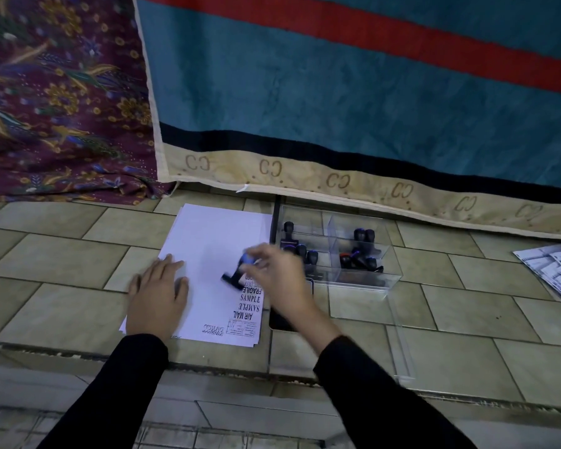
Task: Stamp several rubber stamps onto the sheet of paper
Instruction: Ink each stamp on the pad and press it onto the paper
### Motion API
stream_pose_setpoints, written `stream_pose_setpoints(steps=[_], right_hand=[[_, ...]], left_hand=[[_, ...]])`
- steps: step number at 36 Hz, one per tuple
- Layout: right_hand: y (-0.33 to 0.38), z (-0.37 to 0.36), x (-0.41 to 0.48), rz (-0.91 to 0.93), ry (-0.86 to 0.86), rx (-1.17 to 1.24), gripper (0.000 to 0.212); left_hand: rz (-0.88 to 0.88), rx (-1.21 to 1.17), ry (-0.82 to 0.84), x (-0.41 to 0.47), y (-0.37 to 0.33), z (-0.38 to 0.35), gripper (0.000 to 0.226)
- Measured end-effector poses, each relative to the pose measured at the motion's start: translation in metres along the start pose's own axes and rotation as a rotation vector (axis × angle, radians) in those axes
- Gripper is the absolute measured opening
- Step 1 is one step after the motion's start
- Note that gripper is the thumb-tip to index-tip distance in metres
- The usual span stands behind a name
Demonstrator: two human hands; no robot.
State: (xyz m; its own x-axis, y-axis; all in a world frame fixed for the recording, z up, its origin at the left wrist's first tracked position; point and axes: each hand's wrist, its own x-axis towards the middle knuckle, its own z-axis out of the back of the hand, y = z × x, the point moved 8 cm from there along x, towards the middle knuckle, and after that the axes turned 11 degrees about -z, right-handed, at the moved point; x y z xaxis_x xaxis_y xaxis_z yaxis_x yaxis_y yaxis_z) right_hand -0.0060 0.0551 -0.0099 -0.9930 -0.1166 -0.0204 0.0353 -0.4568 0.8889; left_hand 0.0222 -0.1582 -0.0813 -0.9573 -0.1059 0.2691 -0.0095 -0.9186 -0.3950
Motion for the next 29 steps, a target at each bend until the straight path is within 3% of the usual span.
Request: stream_pose_setpoints(steps=[3, 10, 15, 19, 25, 29], right_hand=[[-0.003, 0.058, 0.029, -0.049, -0.199, 0.104, 0.026], [-0.032, 0.144, 0.083, -0.120, -0.495, 0.018, 0.016], [-0.055, 0.134, 0.113, -0.177, -0.409, -0.203, 0.017], [-0.070, 0.114, 0.125, -0.272, -0.284, -0.243, 0.023], [-0.069, 0.091, 0.135, -0.295, -0.191, -0.376, 0.008], [-0.070, 0.092, 0.135, -0.325, -0.144, -0.504, 0.019]], left_hand=[[0.001, 0.007, -0.003, -0.001, 0.000, 0.000, 0.036], [0.005, 0.025, 0.011, 0.000, 0.001, -0.002, 0.036], [-0.002, 0.022, 0.007, 0.000, 0.003, -0.004, 0.035], [-0.007, 0.027, 0.006, 0.000, 0.004, -0.005, 0.039], [-0.008, 0.024, 0.009, 0.000, 0.003, -0.004, 0.051], [-0.007, 0.022, 0.008, -0.001, 0.002, -0.003, 0.052]])
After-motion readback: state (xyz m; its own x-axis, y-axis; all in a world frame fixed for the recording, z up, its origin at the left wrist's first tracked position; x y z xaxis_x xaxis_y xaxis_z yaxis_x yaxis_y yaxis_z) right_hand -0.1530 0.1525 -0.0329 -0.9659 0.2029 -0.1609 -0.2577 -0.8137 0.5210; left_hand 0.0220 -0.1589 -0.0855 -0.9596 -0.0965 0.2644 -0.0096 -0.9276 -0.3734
